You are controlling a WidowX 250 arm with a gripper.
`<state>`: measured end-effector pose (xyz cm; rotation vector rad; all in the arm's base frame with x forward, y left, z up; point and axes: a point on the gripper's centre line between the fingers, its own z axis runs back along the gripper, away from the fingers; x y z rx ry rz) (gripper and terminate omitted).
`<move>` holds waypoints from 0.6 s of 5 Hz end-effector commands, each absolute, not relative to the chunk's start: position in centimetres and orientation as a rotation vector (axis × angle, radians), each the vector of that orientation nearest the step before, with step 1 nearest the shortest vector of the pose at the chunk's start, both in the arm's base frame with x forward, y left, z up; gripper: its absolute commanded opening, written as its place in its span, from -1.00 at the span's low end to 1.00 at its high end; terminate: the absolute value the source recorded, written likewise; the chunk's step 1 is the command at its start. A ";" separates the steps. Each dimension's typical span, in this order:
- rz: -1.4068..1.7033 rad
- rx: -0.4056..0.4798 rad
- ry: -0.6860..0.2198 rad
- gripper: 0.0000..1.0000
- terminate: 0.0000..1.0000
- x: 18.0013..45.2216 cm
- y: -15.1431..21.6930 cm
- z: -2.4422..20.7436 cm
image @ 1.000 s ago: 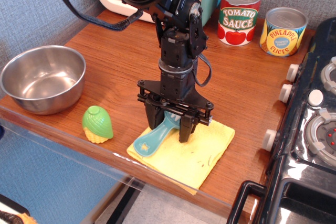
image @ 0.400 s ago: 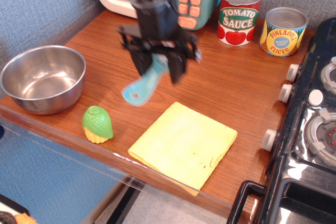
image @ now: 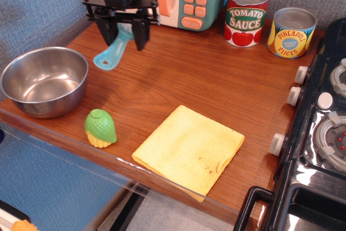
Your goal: Move the brush top left between pot and microwave
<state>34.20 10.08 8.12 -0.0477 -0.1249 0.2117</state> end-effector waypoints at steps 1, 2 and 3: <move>0.268 0.033 -0.208 -1.00 -1.00 38.0 15.8 10.2; 0.282 0.051 -0.188 -1.00 -1.00 39.2 17.2 9.5; 0.304 0.060 -0.149 -1.00 -1.00 39.2 18.2 8.1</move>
